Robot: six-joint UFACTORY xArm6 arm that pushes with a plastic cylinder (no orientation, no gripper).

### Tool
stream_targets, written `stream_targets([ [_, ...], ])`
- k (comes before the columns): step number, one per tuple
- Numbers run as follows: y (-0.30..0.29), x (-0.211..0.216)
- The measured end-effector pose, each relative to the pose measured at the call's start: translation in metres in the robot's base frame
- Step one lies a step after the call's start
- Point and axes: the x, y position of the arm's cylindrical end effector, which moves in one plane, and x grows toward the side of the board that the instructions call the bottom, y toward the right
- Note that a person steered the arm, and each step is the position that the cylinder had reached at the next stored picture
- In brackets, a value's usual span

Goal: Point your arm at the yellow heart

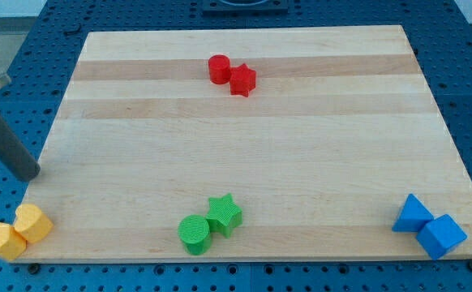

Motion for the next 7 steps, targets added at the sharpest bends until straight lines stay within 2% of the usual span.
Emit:
stream_targets([
  [5, 0.0, 0.008],
  [6, 0.0, 0.025],
  [7, 0.0, 0.059],
])
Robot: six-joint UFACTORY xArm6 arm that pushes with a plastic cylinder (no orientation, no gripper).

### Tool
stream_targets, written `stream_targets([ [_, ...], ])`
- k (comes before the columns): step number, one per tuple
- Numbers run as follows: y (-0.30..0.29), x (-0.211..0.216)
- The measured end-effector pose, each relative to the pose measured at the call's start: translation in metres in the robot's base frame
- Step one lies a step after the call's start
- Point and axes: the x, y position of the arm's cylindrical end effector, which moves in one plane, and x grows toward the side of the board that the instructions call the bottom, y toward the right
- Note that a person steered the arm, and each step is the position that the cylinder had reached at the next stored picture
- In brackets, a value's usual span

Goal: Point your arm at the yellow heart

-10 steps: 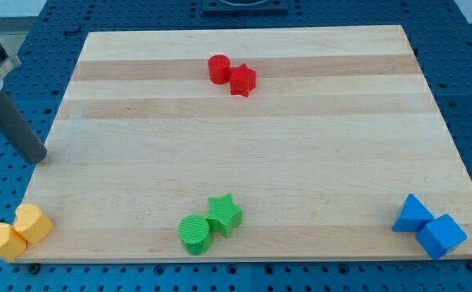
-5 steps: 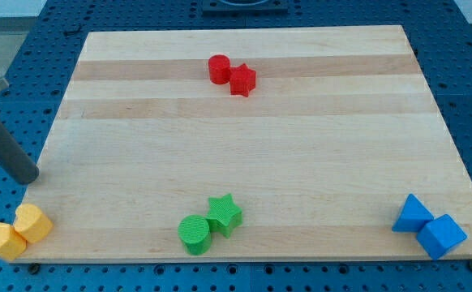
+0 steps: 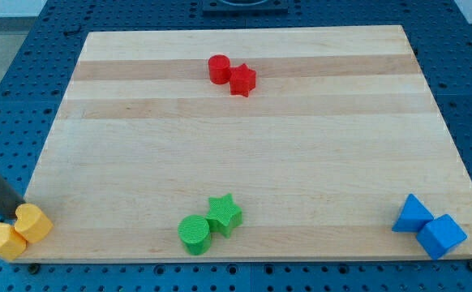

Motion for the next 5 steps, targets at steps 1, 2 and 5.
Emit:
stream_targets([
  [1, 0.0, 0.007],
  [2, 0.001, 0.012],
  [5, 0.002, 0.037],
])
